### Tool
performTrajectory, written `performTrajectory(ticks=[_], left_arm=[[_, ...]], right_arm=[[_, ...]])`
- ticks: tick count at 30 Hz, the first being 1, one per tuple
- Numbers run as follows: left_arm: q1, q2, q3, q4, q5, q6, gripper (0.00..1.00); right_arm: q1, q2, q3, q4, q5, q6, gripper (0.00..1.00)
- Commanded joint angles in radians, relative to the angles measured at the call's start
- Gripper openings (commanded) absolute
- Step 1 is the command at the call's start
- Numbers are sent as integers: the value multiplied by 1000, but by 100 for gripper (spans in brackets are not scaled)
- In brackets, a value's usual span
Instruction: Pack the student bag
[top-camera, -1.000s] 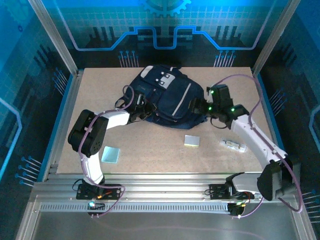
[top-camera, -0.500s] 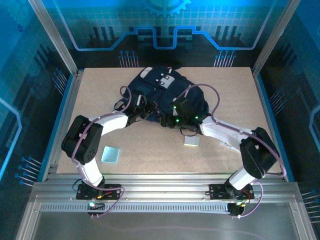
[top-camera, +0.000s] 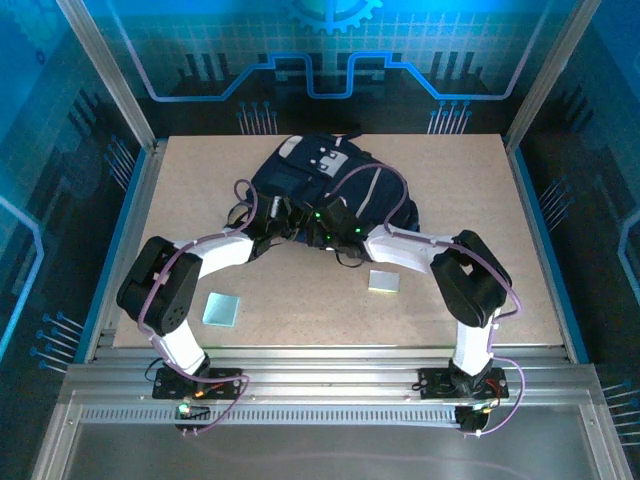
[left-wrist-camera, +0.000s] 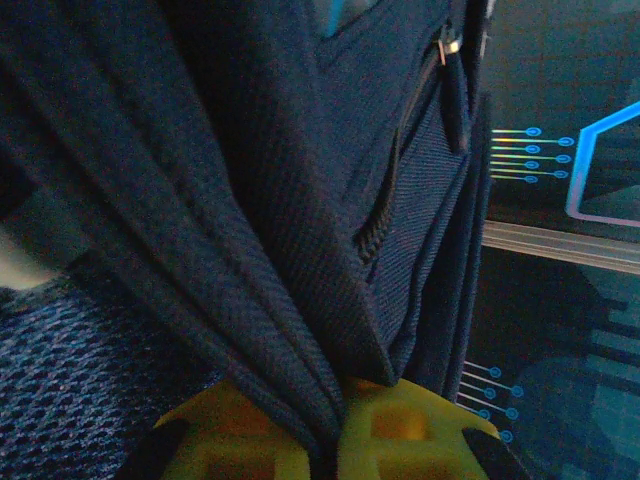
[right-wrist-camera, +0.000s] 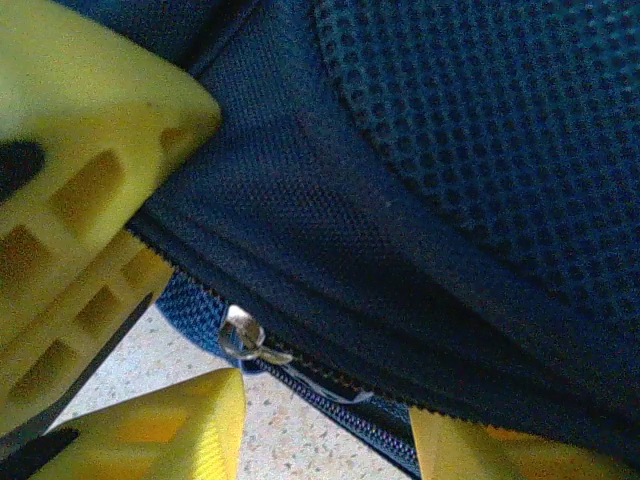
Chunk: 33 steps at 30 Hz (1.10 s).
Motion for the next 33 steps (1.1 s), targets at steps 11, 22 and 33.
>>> performTrajectory(ticks=[11, 22, 33], left_arm=[[-8, -63, -16, 8, 175, 90, 0], [3, -72, 38, -92, 228, 188, 0], [27, -69, 15, -39, 190, 129, 33]], right_arm=[[-88, -23, 139, -20, 157, -254, 51], [-195, -59, 81, 125, -75, -315, 49], [-254, -84, -4, 189, -244, -301, 10]])
